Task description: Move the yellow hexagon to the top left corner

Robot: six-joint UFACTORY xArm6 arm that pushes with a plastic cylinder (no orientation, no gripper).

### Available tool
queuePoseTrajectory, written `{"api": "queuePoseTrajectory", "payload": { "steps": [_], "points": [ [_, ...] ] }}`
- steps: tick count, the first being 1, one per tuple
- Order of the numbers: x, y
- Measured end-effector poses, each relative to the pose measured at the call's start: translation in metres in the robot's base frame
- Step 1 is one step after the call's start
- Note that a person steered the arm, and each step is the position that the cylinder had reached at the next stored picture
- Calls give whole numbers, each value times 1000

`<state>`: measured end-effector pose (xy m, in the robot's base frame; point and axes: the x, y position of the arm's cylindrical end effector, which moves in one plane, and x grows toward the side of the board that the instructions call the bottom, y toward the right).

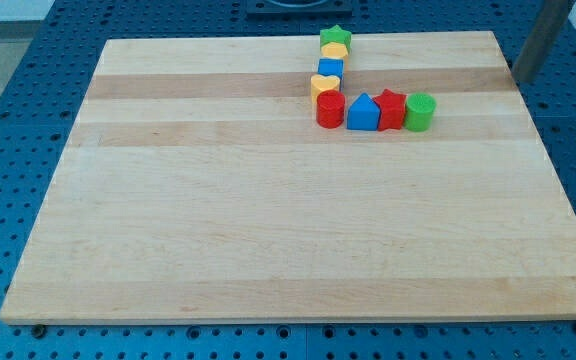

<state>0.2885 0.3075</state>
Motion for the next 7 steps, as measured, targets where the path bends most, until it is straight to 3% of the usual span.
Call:
{"api": "queuePoseTrajectory", "payload": {
  "steps": [2,7],
  "points": [
    [-36,-36],
    [-40,-213]
  ]
}}
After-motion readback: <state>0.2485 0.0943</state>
